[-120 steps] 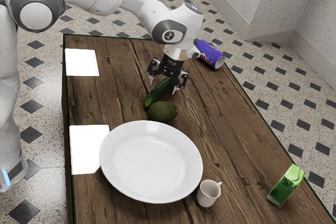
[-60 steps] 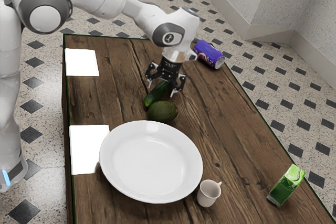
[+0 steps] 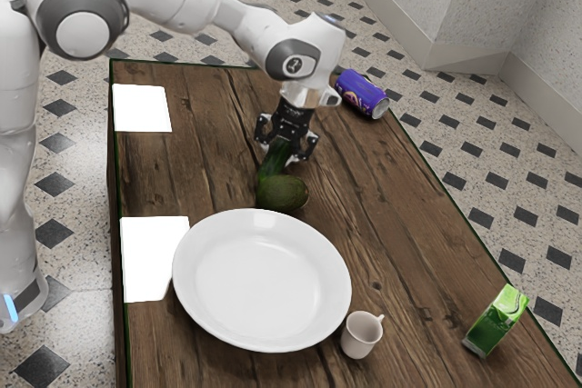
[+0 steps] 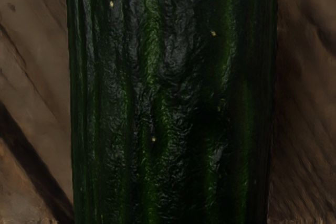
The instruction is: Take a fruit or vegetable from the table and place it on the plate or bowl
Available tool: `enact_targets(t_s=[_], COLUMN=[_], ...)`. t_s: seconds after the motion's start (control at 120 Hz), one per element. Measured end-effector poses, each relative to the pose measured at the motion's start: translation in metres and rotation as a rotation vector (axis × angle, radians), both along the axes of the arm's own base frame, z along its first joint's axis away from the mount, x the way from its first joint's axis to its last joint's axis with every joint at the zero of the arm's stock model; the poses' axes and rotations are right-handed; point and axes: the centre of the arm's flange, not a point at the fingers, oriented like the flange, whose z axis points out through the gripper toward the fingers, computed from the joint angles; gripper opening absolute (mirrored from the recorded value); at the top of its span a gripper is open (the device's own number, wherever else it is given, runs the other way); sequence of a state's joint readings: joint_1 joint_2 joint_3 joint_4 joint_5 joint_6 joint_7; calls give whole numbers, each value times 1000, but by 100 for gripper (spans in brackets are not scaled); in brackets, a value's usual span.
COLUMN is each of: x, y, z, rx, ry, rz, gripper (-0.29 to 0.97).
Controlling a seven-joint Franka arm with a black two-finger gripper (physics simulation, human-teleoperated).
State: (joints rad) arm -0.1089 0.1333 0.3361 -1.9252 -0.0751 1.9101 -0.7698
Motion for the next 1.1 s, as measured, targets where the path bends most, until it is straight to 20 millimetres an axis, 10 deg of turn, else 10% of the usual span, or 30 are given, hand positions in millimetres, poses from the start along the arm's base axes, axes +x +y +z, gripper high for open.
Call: enact_targets(t_s=[0.292,0.35,0.475,0.533,0.725,1.1], x=[-29,-27,-48,-61,-49,-64], y=[-24,-76,-260,-297,-246,-291], z=[92,96,96,97,98,96], rx=[-42,-50,-49,-46,-37,-30], ry=[-101,-91,-56,-51,-42,-27], rz=[-67,-161,-489,-554,-426,-473], gripper=[21,21,20,20,20,19])
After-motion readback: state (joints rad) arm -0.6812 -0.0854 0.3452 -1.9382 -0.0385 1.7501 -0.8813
